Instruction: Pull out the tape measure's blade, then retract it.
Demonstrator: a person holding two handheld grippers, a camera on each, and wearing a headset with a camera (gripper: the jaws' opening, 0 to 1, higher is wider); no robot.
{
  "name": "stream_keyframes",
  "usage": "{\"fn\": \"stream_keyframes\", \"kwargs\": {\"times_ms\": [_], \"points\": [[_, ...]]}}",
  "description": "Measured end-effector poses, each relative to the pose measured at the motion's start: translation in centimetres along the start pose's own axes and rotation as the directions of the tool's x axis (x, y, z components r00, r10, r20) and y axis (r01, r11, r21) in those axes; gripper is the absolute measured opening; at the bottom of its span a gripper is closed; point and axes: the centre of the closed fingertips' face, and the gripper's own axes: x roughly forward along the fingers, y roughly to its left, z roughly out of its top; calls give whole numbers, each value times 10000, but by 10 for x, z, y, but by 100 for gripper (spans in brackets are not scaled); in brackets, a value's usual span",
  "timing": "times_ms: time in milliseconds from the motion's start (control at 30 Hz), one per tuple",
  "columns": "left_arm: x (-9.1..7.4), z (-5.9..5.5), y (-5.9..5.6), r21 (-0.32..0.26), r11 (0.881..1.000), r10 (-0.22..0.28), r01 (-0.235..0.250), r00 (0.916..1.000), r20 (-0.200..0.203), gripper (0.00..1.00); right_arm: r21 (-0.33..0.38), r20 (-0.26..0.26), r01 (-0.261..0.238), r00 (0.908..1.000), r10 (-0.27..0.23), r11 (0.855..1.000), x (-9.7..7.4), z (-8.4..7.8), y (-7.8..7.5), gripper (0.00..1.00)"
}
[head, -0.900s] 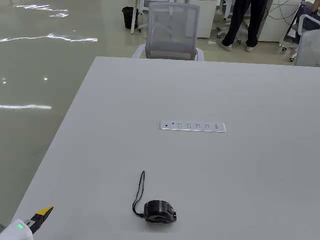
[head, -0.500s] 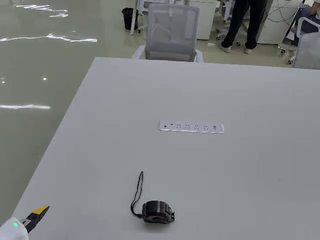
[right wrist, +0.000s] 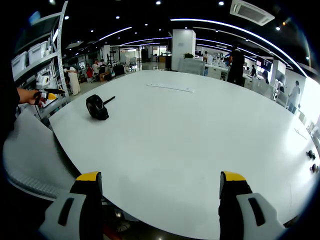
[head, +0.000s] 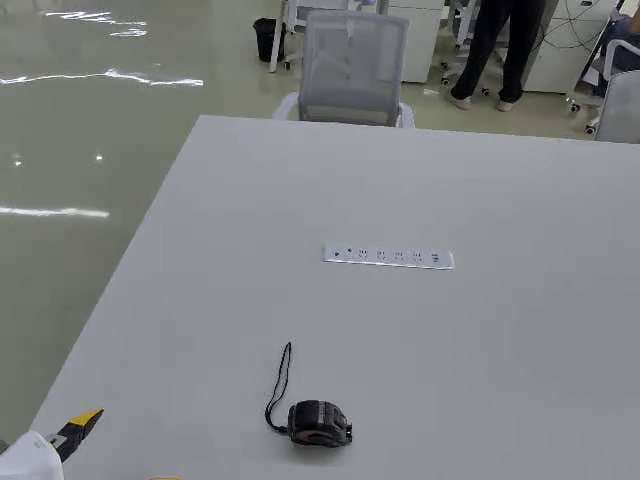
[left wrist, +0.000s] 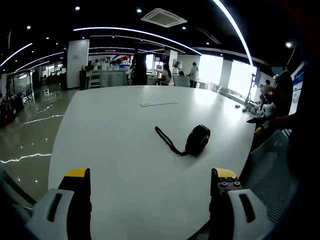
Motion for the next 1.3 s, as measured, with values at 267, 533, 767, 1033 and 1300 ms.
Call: {"fn": "stream_keyframes", "kwargs": {"times_ms": [267,533,767,1033,1300], "points": [[-2,-3,1,-31,10000,71,-71,10000,-38,99,-5,-18,28,10000,-28,10000,-1,-2,-2,100],[1,1,-8,34,10000,-12,12,10000,-31,99,-59,-25,-56,10000,56,10000,0,-1,-1,100],[7,12,-18,212,9995,-245,243,9997,67,99,-422,190,-242,9995,251,9988,3,4,1,100],[21,15,-28,1023,9898,-963,991,9948,-323,99,-662,116,-596,9981,605,9960,10,10,6,99],[34,26,-32,1292,9818,-1339,1390,9899,-474,99,-960,27,-993,9950,1000,9904,22,19,16,98]]}}
